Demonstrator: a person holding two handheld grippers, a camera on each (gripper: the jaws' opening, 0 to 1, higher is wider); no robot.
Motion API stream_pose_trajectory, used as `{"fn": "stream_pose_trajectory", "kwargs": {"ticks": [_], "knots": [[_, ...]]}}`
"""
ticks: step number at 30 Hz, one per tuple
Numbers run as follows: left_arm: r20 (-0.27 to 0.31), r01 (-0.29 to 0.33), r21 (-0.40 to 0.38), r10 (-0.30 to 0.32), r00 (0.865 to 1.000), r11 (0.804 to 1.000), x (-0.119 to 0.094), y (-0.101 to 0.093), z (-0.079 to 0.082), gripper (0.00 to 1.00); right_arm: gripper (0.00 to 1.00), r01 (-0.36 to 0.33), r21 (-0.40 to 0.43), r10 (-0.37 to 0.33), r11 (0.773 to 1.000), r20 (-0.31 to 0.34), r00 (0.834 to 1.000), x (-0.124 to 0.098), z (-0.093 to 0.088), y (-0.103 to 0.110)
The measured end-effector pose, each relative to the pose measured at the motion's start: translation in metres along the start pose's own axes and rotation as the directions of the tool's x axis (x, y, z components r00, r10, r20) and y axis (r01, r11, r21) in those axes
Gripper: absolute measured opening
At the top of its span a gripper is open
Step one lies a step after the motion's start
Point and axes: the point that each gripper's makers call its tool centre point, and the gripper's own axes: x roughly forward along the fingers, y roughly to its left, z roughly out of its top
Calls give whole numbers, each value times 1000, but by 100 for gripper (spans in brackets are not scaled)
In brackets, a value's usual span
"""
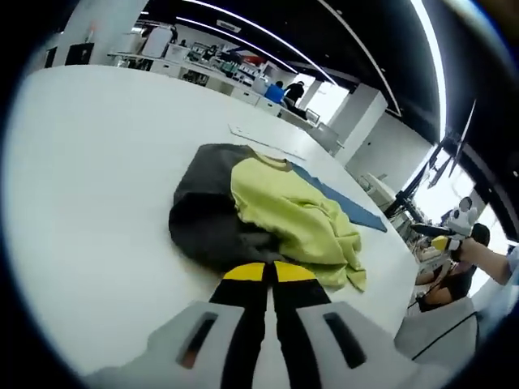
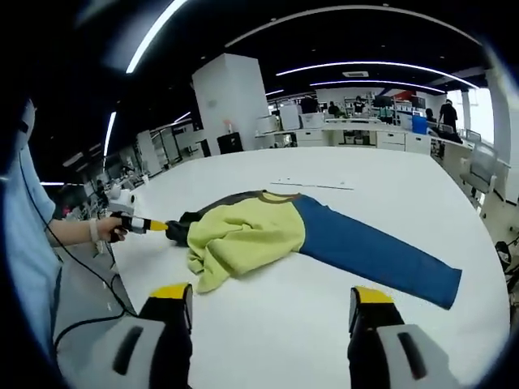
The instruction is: Fold the garment on the visible template until the final outline fits inside the template.
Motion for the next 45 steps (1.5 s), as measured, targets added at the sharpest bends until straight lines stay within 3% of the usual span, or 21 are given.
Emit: {"fn": "stream_pose_trajectory", "kwargs": {"ticks": [6, 10, 11, 14, 22, 28, 41, 45], "knots": [[68, 3, 77, -8, 998, 997, -12, 0, 58, 0, 78, -1, 6, 1, 1000, 2, 1000, 0, -1, 1], [63, 13, 116, -21, 998, 993, -11, -1, 78, 0, 77, 3, 16, -3, 1000, 4, 1000, -1, -3, 1], [17, 26, 155, -29, 999, 988, -8, -4, 75, 0, 77, 3, 16, -3, 1000, 3, 1000, -1, -4, 1], [-49, 54, 230, -44, 998, 972, 4, -11, 70, 0, 77, 5, 20, -5, 1000, 1, 1000, -3, -6, 1], [-110, 129, 202, -108, 988, 971, 51, -32, 48, 0, 77, 16, 33, -16, 999, -2, 1000, -8, -11, 0], [-155, 150, 172, -124, 980, 974, 79, -38, 26, 0, 77, 33, 45, -33, 998, -4, 999, -14, -14, -4], [-240, 168, 130, -134, 962, 977, 102, -42, -15, 0, 77, 37, 74, -36, 997, -13, 999, -11, -24, -2], [-248, 165, 123, -131, 960, 979, 101, -41, -17, 0, 77, 38, 74, -37, 997, -13, 999, -11, -24, -1]]}}
